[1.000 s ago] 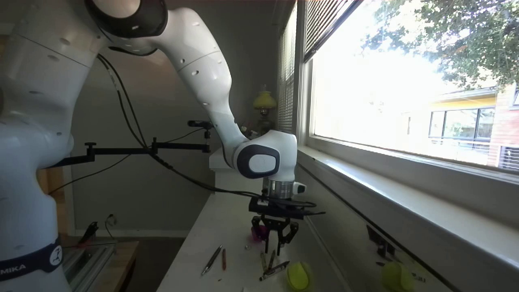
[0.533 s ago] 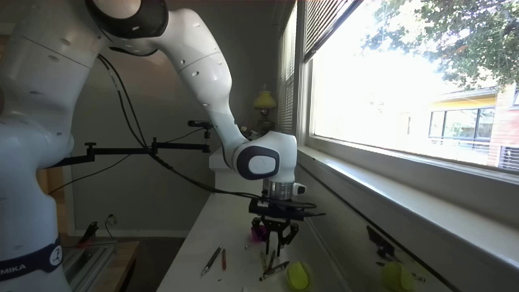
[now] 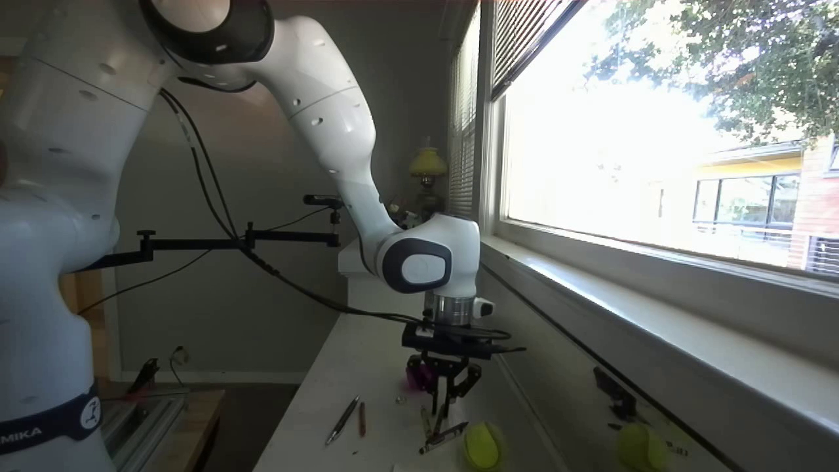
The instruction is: Move one crayon to the right.
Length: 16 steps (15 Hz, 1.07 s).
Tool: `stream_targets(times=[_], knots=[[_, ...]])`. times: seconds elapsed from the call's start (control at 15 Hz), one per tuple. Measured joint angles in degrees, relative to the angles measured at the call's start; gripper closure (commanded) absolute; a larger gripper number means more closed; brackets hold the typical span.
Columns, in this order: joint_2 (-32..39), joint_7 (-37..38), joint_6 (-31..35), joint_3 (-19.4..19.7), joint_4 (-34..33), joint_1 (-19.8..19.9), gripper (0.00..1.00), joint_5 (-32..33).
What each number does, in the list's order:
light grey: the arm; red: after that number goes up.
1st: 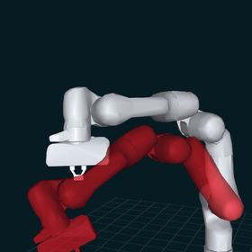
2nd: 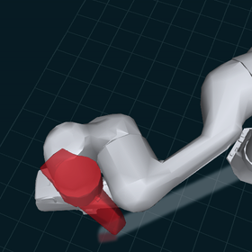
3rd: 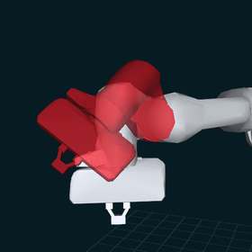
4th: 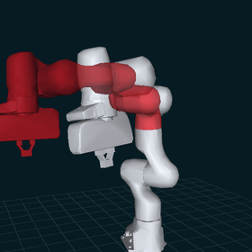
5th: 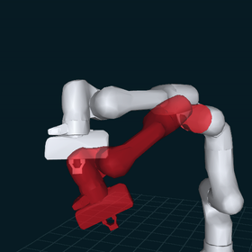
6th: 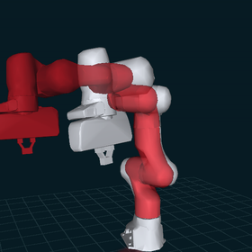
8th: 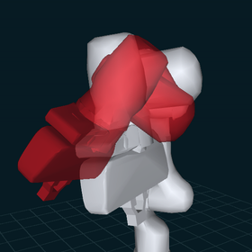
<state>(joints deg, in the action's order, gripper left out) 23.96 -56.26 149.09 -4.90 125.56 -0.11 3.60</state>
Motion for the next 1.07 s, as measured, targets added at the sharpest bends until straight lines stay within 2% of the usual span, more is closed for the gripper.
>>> stream_targets(times=[0.07,0.73,0.87,1.07], knots=[[0.04,-0.07,0.13,0.00,0.00,0.00,1.00,0.03],[-0.86,-0.61,1.05,-1.62,-0.73,0.75,0.98,0.07],[-2.62,-0.49,-1.85,-2.27,-1.61,1.12,0.98,-0.40],[-6.22,-0.40,-11.23,-3.07,-3.46,2.04,0.98,-4.11]])
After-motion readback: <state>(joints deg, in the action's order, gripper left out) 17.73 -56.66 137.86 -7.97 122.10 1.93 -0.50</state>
